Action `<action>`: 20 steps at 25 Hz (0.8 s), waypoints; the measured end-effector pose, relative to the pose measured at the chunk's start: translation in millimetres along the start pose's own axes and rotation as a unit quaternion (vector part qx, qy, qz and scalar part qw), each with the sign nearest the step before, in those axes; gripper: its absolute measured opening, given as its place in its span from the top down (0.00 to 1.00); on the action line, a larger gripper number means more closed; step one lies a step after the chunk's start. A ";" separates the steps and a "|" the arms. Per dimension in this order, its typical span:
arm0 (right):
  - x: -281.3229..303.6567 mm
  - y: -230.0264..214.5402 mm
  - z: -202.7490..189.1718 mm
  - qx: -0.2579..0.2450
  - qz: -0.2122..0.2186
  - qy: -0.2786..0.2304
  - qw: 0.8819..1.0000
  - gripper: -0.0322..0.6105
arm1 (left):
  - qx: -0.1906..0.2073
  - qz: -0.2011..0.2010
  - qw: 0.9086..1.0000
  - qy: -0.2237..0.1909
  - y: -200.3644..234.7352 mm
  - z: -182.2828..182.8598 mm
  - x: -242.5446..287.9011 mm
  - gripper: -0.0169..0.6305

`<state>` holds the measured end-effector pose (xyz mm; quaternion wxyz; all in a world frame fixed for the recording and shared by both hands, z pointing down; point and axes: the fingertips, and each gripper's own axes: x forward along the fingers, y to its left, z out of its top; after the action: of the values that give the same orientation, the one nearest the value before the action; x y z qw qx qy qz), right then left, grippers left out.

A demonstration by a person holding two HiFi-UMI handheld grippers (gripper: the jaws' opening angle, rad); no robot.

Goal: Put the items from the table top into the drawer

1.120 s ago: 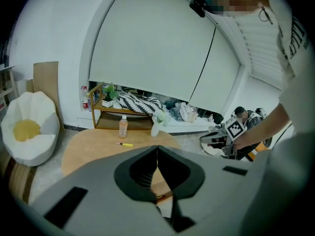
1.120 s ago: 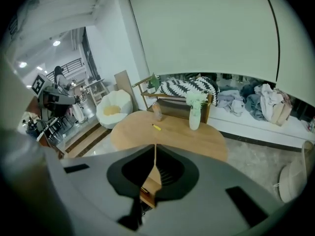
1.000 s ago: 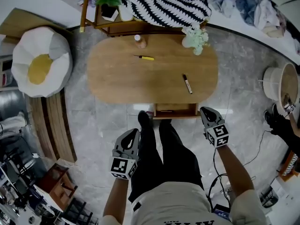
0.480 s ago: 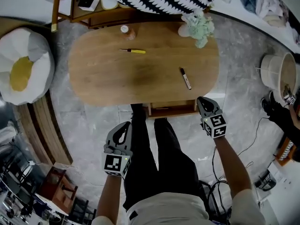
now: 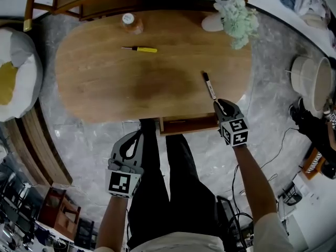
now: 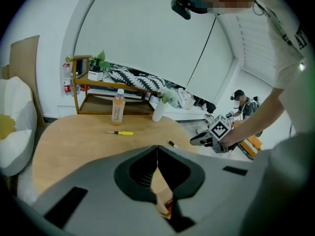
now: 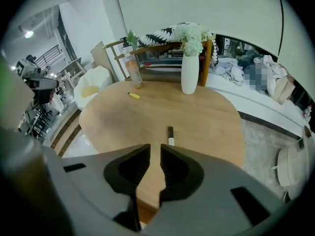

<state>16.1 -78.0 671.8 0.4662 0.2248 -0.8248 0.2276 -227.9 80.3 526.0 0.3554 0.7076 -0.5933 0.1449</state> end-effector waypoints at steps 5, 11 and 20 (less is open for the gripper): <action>32.1 -12.1 -12.9 -0.007 -0.012 0.016 1.000 0.82 | -0.013 -0.005 1.000 0.007 6.4 -23.3 19.6 0.94; 65.7 -24.9 -25.5 -0.034 -0.017 0.042 0.998 0.80 | -0.020 -0.005 1.000 0.020 13.9 -47.9 35.8 0.94; 94.9 -37.7 -42.0 -0.052 -0.034 0.067 0.996 0.78 | -0.020 -0.015 0.999 0.027 16.7 -71.2 50.3 0.94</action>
<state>22.1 -98.5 780.2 0.5394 0.2122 -0.7941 0.1827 -215.4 90.5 613.2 0.3874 0.7053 -0.5754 0.1463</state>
